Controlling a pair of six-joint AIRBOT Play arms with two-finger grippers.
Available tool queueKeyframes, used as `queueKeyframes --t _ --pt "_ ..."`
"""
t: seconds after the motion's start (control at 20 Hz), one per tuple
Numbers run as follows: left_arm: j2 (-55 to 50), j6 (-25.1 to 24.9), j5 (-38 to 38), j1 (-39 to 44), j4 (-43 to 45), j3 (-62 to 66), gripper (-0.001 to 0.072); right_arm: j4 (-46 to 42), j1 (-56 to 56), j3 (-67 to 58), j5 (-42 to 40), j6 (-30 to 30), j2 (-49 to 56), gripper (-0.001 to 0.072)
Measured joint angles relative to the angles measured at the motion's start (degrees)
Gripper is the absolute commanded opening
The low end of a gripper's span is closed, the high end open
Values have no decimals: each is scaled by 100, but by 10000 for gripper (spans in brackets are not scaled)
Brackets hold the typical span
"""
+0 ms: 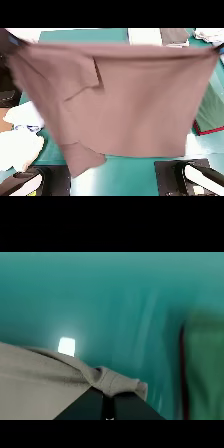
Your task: Fold the shirts.
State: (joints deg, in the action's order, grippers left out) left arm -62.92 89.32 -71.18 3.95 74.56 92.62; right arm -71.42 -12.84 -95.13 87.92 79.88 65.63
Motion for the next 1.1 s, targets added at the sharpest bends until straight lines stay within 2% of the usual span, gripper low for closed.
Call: queueKeyframes --t 0.25,0.5,0.7,0.95,1.0,1.05,1.1 --pt "-1467 -190 885 0 0 -739 25 -269 387 876 -756 26 1307 24" --pt "-2302 -264 1672 -9 -9 -857 25 -299 507 365 -1191 33 2413 24" --pt "-2476 -516 1390 -22 0 -957 26 -339 531 160 -1163 28 2623 24" --pt "-2535 -675 1154 -24 24 -1495 25 -358 533 1049 -1309 22 2406 27" --pt "-2540 -693 1145 -22 26 -1593 27 -356 533 1263 -1355 22 2352 65" --pt "-2544 -697 1137 -22 35 -1672 70 -341 533 1438 -1421 22 2308 242" --pt "-2544 -710 1137 -24 48 -1720 365 -319 533 1593 -1458 24 2277 418"
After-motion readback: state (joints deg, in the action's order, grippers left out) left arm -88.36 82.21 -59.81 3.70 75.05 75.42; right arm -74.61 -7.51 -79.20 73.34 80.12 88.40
